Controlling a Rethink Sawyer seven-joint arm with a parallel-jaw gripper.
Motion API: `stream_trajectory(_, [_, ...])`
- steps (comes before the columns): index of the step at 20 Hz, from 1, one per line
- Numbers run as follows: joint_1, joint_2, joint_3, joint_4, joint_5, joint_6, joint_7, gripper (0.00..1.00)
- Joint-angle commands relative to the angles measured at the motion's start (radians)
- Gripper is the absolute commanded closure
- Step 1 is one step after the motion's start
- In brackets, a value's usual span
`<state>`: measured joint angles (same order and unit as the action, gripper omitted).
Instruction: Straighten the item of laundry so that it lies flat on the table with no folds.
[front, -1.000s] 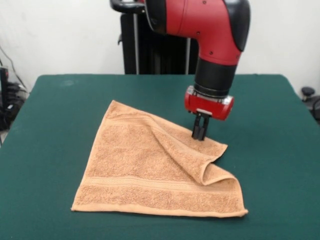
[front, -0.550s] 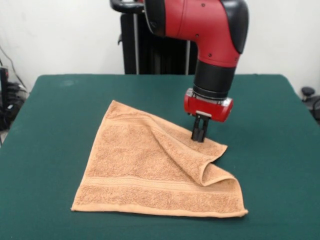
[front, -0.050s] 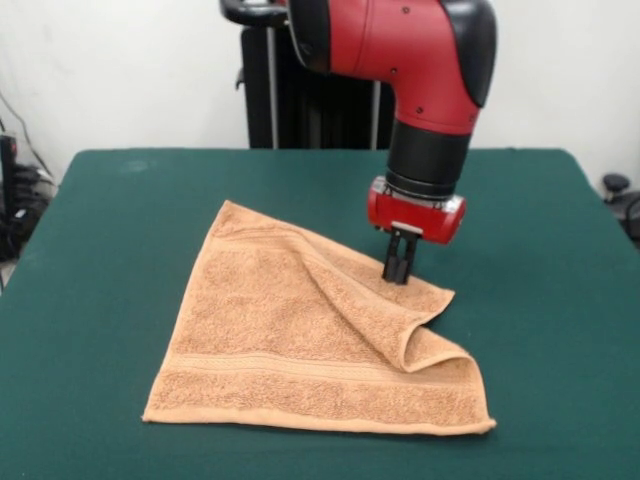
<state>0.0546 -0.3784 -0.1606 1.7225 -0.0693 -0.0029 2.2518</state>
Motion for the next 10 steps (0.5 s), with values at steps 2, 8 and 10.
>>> stream_trajectory(2, [-0.019, 0.176, 0.096, 0.142, -0.001, -0.158, 0.202, 1.0])
stream_trajectory(8, [0.029, 0.147, 0.046, 0.247, 0.01, -0.214, 0.217, 1.0])
stream_trajectory(10, [0.006, 0.143, 0.064, 0.274, -0.003, -0.234, 0.208, 1.0])
